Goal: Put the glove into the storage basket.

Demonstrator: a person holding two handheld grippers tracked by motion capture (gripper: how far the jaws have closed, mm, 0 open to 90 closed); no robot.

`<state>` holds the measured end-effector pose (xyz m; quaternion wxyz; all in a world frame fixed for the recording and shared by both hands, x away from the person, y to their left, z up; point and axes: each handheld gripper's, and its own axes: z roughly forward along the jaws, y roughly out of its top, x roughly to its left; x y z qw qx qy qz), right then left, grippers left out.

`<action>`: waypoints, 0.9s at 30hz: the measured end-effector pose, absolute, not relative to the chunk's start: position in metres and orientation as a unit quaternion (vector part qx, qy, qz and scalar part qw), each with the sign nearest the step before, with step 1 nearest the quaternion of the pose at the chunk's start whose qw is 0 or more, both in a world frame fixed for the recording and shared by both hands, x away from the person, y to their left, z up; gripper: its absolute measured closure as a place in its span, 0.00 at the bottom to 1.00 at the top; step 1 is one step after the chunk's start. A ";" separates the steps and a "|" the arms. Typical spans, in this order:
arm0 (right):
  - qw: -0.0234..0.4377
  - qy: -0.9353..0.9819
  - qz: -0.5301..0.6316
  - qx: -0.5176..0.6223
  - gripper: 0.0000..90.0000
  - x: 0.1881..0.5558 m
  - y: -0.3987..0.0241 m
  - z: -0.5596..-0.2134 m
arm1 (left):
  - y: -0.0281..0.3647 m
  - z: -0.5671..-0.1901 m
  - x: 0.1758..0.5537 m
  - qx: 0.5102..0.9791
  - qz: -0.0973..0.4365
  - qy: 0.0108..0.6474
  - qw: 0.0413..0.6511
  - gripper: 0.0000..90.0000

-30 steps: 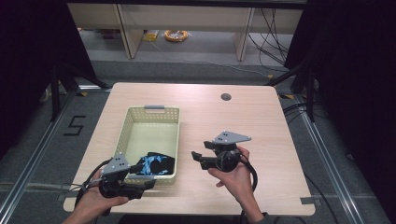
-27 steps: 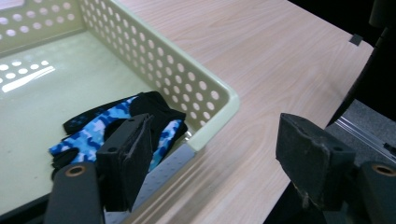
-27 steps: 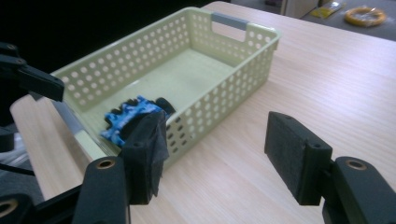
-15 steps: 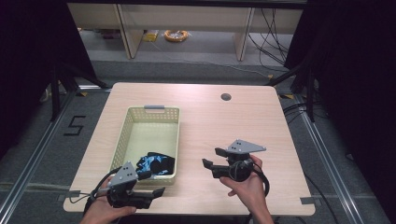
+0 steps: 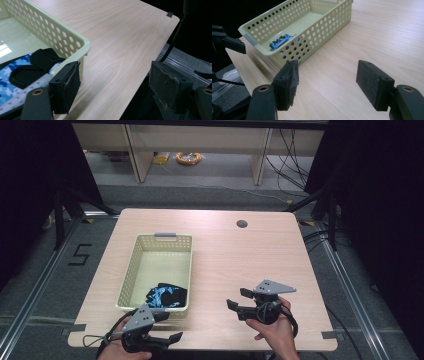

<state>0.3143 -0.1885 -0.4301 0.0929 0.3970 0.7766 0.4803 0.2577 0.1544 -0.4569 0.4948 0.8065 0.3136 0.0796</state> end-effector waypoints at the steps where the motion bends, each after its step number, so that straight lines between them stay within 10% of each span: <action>1: 0.092 0.780 0.473 0.399 0.39 0.313 -0.190 -0.431 | 0.153 -0.458 0.257 0.808 0.083 0.312 0.494 0.27; 27: 0.071 0.780 0.462 0.415 0.34 0.295 -0.201 -0.459 | 0.157 -0.482 0.253 0.823 0.070 0.306 0.473 0.20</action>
